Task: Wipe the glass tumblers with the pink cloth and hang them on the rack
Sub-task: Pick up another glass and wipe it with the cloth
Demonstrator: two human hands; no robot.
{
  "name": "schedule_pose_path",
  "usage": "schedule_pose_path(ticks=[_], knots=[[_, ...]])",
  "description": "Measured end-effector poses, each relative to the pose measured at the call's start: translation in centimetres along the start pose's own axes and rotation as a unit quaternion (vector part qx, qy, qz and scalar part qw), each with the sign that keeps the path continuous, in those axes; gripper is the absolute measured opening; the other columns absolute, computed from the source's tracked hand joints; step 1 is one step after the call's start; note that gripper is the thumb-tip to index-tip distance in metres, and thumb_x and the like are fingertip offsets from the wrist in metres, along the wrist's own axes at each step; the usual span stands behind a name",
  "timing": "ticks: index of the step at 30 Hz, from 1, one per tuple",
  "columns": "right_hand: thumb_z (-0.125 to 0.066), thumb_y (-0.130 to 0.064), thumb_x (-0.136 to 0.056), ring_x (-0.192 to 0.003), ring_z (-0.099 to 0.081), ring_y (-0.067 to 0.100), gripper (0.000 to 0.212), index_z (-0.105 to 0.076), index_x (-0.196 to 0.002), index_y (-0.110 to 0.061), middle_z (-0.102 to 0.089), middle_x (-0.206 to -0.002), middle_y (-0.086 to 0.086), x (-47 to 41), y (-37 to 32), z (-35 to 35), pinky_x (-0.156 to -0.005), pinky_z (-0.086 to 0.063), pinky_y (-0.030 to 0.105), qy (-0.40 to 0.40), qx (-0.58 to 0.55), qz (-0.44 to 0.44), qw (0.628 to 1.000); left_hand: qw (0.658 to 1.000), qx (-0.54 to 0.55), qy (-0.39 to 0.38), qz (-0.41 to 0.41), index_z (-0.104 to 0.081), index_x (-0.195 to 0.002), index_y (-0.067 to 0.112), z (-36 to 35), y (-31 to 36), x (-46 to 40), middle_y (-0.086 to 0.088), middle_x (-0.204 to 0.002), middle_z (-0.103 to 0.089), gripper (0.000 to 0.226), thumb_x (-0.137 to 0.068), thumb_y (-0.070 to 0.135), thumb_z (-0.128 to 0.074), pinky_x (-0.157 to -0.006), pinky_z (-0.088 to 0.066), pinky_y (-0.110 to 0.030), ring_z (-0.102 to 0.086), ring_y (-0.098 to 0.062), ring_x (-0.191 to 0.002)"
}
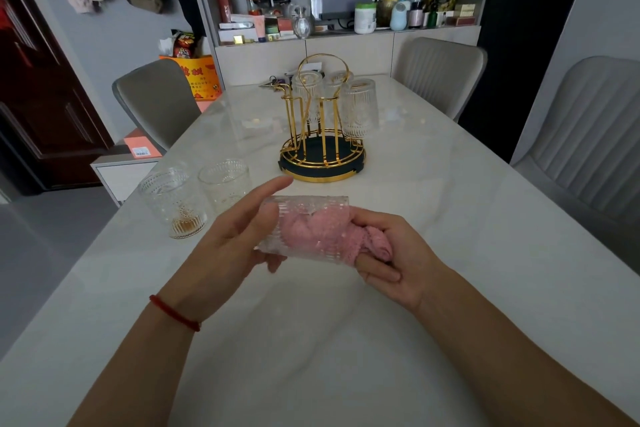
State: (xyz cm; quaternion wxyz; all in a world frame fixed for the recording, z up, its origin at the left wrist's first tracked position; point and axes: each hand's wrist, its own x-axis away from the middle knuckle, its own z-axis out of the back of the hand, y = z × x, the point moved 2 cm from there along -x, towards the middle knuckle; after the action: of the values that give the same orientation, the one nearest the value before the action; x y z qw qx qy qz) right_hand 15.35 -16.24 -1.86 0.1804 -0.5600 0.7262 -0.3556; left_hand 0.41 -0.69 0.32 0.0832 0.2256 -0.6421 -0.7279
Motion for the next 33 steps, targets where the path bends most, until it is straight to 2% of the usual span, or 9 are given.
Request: schedule_pose_path(ticks=[4, 9, 13, 17, 20, 23, 27, 31, 33], knots=[[-0.054, -0.010, -0.090, -0.022, -0.031, 0.007, 0.021, -0.067, -0.102, 0.002, -0.058, -0.087, 0.010, -0.2, -0.1, 0.4, -0.020, -0.018, 0.014, -0.015, -0.052, -0.016, 0.998, 0.997, -0.010, -0.042, -0.069, -0.059, -0.146, 0.027, 1.5, -0.1, 0.1, -0.011, -0.146, -0.060, 0.062, -0.088, 0.030, -0.081, -0.105, -0.052, -0.045, -0.062, -0.031, -0.129], [-0.073, -0.001, -0.078, -0.026, -0.040, 0.007, 0.011, -0.071, -0.086, 0.007, -0.057, -0.087, 0.016, 0.5, -1.6, 0.0, -0.020, -0.027, 0.015, -0.030, -0.149, -0.015, 0.988, 0.995, 0.045, -0.001, -0.085, -0.062, -0.141, 0.016, 2.3, -0.7, -0.2, -0.013, -0.143, -0.061, 0.058, -0.086, 0.009, -0.079, -0.105, -0.051, -0.050, -0.062, -0.032, -0.125], [-0.051, -0.016, -0.098, -0.037, -0.048, 0.005, 0.029, -0.069, -0.103, 0.006, -0.059, -0.084, 0.011, 0.7, -3.3, 0.7, -0.029, -0.039, 0.012, 0.014, -0.203, 0.038, 0.978, 0.987, 0.152, 0.048, -0.023, -0.055, -0.145, 0.009, 2.9, -2.0, -0.7, -0.018, -0.144, -0.059, 0.049, -0.097, 0.006, -0.060, -0.095, -0.058, -0.051, -0.063, -0.034, -0.123], [-0.050, -0.038, -0.105, -0.095, -0.078, 0.028, 0.047, -0.064, -0.131, -0.001, -0.070, -0.128, 0.020, 0.8, -4.7, 1.8, -0.062, -0.066, 0.033, 0.049, -0.185, 0.109, 0.975, 0.966, 0.244, 0.066, 0.056, -0.053, -0.147, 0.004, 2.7, -2.9, -1.1, -0.023, -0.134, -0.062, 0.051, -0.103, 0.029, -0.048, -0.078, -0.062, -0.039, -0.069, -0.040, -0.097], [-0.046, -0.048, -0.105, -0.127, -0.063, 0.045, 0.058, -0.057, -0.142, -0.005, -0.061, -0.143, 0.026, 1.2, -4.5, 1.1, -0.100, -0.054, 0.062, 0.039, -0.143, 0.098, 0.984, 0.948, 0.294, 0.050, 0.110, -0.065, -0.133, 0.005, 1.8, -3.1, -1.1, -0.021, -0.120, -0.065, 0.052, -0.102, 0.041, -0.044, -0.066, -0.059, -0.033, -0.066, -0.035, -0.077], [-0.049, -0.051, -0.102, -0.125, -0.065, 0.033, 0.054, -0.063, -0.138, -0.013, -0.070, -0.134, 0.015, 0.9, -4.4, 1.5, -0.113, -0.043, 0.052, 0.128, -0.069, 0.101, 0.984, 0.949, 0.290, 0.030, 0.123, -0.079, -0.116, 0.014, 1.1, -3.1, -1.2, -0.016, -0.112, -0.069, 0.052, -0.104, 0.045, -0.039, -0.068, -0.052, -0.035, -0.063, -0.031, -0.077], [-0.049, -0.037, -0.107, -0.118, -0.071, 0.026, 0.044, -0.062, -0.139, -0.010, -0.072, -0.131, 0.012, 1.2, -5.2, 1.9, -0.084, -0.063, 0.036, 0.165, -0.054, 0.202, 0.964, 0.951, 0.283, 0.043, 0.121, -0.082, -0.109, 0.019, 0.8, -3.1, -1.3, -0.011, -0.108, -0.071, 0.053, -0.106, 0.045, -0.036, -0.075, -0.039, -0.040, -0.062, -0.027, -0.083], [-0.039, -0.031, -0.112, -0.104, -0.075, 0.021, 0.037, -0.067, -0.129, -0.013, -0.078, -0.117, 0.011, 1.4, -4.3, 0.3, -0.088, -0.058, 0.038, 0.161, 0.073, 0.257, 0.950, 0.954, 0.273, 0.036, 0.122, -0.081, -0.110, 0.019, -0.1, -3.3, -1.5, -0.012, -0.109, -0.069, 0.052, -0.104, 0.049, -0.038, -0.073, -0.036, -0.039, -0.061, -0.028, -0.081], [-0.033, -0.029, -0.113, -0.083, -0.073, 0.021, 0.039, -0.064, -0.131, -0.012, -0.080, -0.090, 0.010, 1.3, -2.8, -1.6, -0.082, -0.054, 0.042, 0.125, 0.160, 0.273, 0.940, 0.956, 0.266, 0.028, 0.119, -0.081, -0.109, 0.018, -1.0, -3.5, -1.6, -0.014, -0.107, -0.069, 0.054, -0.103, 0.051, -0.039, -0.071, -0.038, -0.038, -0.060, -0.027, -0.075]])
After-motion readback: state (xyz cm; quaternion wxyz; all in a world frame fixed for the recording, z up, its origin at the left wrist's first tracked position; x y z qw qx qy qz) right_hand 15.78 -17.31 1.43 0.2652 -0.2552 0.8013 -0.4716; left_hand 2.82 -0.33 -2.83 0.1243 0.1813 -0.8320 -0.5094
